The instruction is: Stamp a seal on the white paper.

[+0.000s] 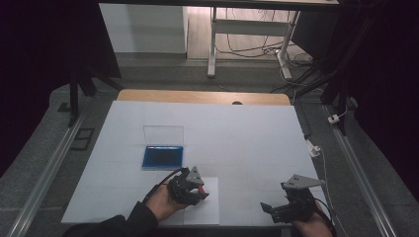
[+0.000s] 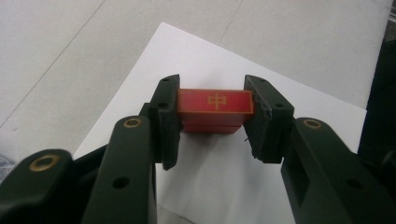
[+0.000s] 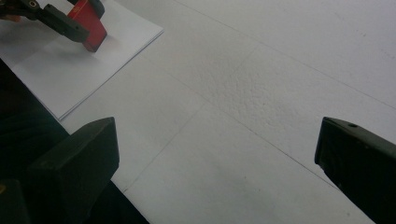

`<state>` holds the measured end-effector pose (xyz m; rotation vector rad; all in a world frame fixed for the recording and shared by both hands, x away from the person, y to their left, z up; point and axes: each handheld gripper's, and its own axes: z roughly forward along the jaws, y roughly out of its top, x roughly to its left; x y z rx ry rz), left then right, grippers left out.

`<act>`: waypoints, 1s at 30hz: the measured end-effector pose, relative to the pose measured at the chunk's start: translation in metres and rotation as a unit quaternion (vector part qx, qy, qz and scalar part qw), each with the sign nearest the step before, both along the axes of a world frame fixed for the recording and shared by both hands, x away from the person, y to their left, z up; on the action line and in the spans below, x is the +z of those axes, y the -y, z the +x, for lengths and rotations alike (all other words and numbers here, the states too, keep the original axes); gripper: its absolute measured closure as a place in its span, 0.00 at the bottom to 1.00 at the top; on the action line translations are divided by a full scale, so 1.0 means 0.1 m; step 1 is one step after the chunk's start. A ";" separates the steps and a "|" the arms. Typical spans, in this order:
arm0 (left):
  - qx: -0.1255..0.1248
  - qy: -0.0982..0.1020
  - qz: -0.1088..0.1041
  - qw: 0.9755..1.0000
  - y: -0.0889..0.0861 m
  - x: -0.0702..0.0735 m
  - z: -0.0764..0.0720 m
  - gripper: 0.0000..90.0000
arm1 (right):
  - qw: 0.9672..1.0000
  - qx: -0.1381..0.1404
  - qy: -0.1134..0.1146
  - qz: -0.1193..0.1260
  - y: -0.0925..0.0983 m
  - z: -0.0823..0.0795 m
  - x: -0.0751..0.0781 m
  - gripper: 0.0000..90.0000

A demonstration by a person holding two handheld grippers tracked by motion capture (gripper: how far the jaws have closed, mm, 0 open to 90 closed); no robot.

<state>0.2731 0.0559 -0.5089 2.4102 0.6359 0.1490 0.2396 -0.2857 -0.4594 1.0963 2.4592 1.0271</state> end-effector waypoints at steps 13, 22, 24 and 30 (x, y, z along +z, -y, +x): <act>-0.014 0.007 0.015 1.000 0.02 0.03 0.01 0.65 | 1.000 0.000 0.000 0.000 0.00 0.00 0.00 0.00; -0.010 0.011 0.003 1.000 -0.01 0.13 0.01 0.65 | 1.000 -0.001 0.000 0.000 0.00 0.00 0.00 0.00; -0.010 0.010 -0.004 1.000 -0.03 0.16 0.01 0.65 | 1.000 -0.001 -0.001 0.000 0.00 0.00 0.00 0.00; -0.009 0.006 -0.022 1.000 -0.10 0.23 0.02 0.65 | 1.000 -0.001 0.000 0.000 0.00 0.00 0.00 0.00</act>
